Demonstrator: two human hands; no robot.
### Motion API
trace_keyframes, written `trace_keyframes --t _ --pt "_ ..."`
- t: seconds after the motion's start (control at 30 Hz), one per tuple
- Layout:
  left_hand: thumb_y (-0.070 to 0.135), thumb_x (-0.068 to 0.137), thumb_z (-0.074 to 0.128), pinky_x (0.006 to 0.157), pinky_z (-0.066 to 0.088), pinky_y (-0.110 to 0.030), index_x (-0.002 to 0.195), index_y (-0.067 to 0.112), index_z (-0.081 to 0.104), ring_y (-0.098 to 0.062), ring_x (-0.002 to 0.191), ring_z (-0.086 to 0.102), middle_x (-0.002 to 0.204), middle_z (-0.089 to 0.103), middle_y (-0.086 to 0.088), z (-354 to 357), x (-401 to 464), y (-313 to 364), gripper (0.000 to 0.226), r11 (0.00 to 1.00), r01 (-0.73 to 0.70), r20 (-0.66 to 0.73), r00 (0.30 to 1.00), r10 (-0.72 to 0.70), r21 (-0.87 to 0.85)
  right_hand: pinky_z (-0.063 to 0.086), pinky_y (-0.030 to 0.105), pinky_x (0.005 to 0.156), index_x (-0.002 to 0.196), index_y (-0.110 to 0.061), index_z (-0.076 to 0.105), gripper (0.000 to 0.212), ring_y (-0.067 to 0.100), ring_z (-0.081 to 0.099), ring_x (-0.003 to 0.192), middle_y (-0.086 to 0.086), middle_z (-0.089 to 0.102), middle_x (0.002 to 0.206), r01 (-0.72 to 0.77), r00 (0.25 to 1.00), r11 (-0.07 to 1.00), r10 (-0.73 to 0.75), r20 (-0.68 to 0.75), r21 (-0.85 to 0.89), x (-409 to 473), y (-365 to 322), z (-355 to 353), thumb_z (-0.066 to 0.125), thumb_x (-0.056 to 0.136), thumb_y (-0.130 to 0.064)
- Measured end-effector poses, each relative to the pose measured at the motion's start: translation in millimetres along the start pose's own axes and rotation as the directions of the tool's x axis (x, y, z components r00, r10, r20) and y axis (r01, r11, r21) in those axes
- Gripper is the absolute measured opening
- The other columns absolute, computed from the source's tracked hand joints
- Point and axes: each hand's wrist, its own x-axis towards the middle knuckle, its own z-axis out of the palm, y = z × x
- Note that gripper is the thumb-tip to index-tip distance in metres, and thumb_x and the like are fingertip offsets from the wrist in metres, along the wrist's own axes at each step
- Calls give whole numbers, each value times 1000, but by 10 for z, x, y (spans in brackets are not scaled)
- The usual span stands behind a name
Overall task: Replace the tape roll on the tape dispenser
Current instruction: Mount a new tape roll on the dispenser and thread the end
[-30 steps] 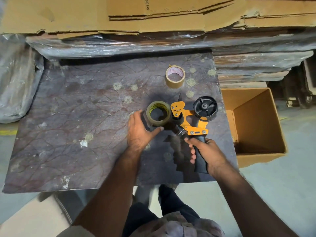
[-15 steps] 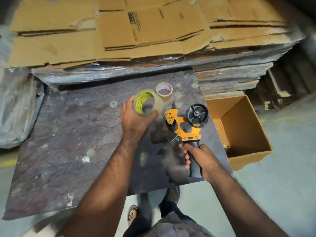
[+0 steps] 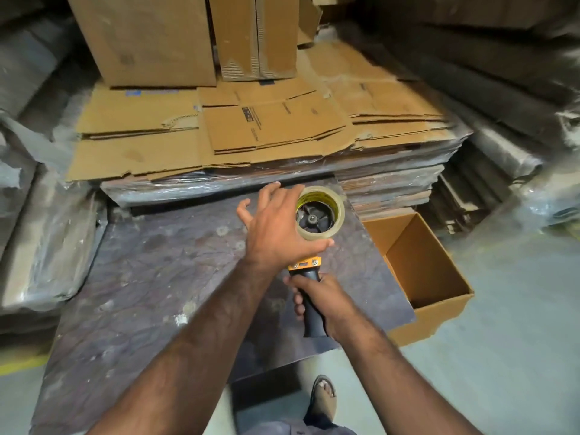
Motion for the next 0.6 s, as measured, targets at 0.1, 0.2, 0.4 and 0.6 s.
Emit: trace_keyframes --t 0.1,0.2,0.4,0.6 --pt "86 54 68 111 17 -58 146 36 38 -16 149 23 147 50 11 -106 -112 -64 109 1000 -2 9 1000 2 9 41 25 41 65 -12 60 26 16 44 39 5 51 53 1 1000 1000 -1 -20 -1 -134 87 99 74 87 -14" --pt "87 52 68 111 16 -58 145 36 38 -16 149 22 147 51 11 -172 -233 -85 110 1000 -6 18 1000 5 17 43 26 42 65 -13 60 26 16 45 40 5 53 54 0 999 1000 0 -46 2 -243 161 179 75 85 -15" --pt "89 50 68 109 15 -56 145 38 39 -15 147 24 147 50 14 -208 -388 -110 112 1000 16 13 1000 -16 -17 42 27 42 63 -12 60 26 17 43 41 5 51 53 37 992 999 -42 -118 -37 -433 255 278 72 85 -14" --pt "89 48 70 107 17 -56 145 41 40 -15 144 29 147 52 15 -273 -417 -77 112 999 44 23 999 -43 -24 42 26 42 65 -8 63 20 17 43 39 5 51 52 63 979 990 -86 -185 -126 -516 294 285 67 85 -10"
